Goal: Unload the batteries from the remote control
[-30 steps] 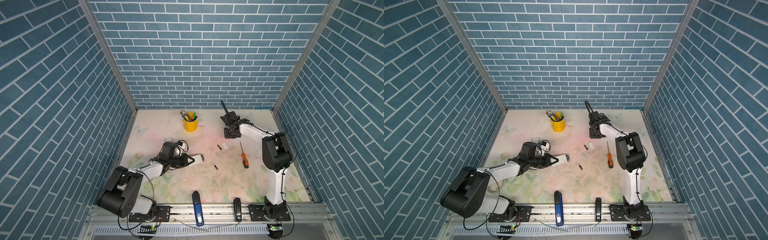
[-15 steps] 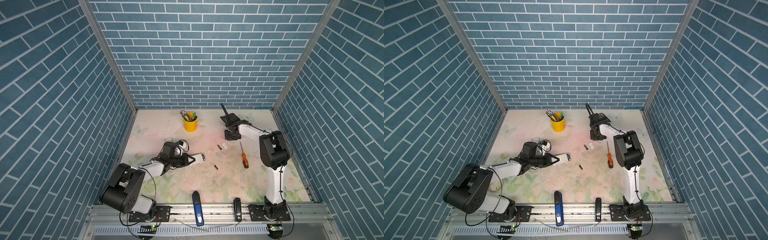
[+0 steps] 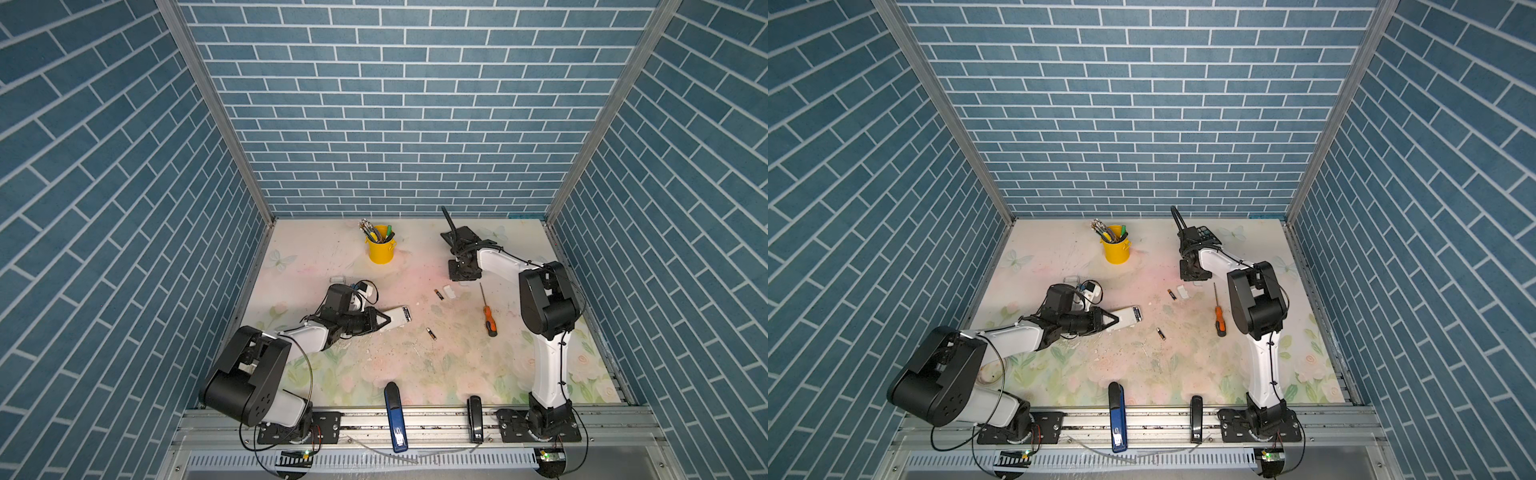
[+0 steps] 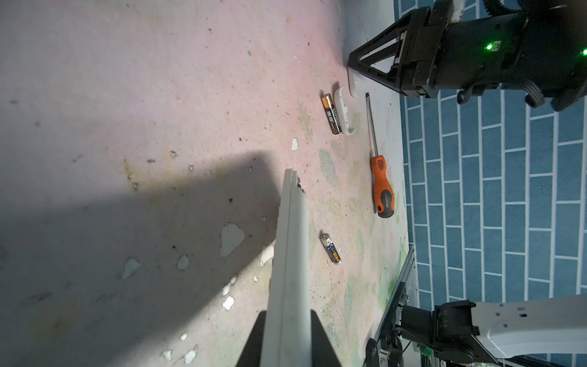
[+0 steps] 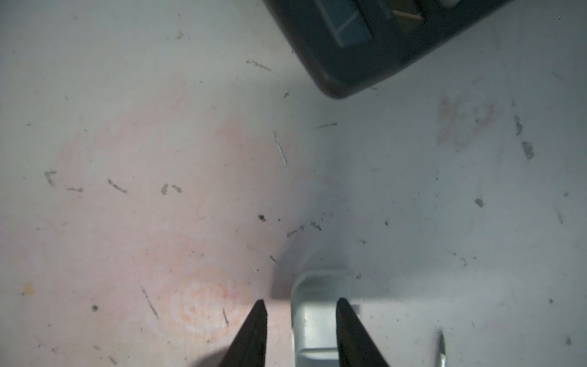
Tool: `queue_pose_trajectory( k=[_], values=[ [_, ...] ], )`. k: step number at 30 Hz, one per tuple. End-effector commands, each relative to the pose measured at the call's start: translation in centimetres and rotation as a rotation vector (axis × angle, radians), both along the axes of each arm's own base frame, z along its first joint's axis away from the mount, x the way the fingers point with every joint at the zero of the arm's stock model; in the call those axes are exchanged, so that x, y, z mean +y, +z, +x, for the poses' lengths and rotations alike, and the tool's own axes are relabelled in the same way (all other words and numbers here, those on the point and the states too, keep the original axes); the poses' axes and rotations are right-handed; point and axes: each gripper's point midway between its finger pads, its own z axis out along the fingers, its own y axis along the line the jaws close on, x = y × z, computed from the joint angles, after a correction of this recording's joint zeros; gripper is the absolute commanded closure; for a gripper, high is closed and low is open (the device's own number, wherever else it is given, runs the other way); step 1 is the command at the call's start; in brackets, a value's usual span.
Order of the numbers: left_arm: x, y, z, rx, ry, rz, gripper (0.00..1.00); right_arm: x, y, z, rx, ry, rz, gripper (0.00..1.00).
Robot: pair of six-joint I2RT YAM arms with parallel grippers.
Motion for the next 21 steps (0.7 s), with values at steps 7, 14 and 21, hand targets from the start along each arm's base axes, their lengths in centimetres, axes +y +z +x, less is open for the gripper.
queue_pose_trajectory(
  k=[7,14,21],
  values=[
    [2.2,-4.4,-1.6,0.116,0.06,0.134,0.67,0.0,3.4,-0.8,-0.048,0.003,0.044,0.61],
    [2.9,-5.3,-1.8,0.131,0.087,0.175,0.61,0.0,4.0,-1.0,-0.056,0.006,0.053,0.61],
    [3.6,-6.2,-2.0,0.142,0.112,0.213,0.54,0.1,4.3,-1.3,-0.056,0.008,0.069,0.61]
  ],
)
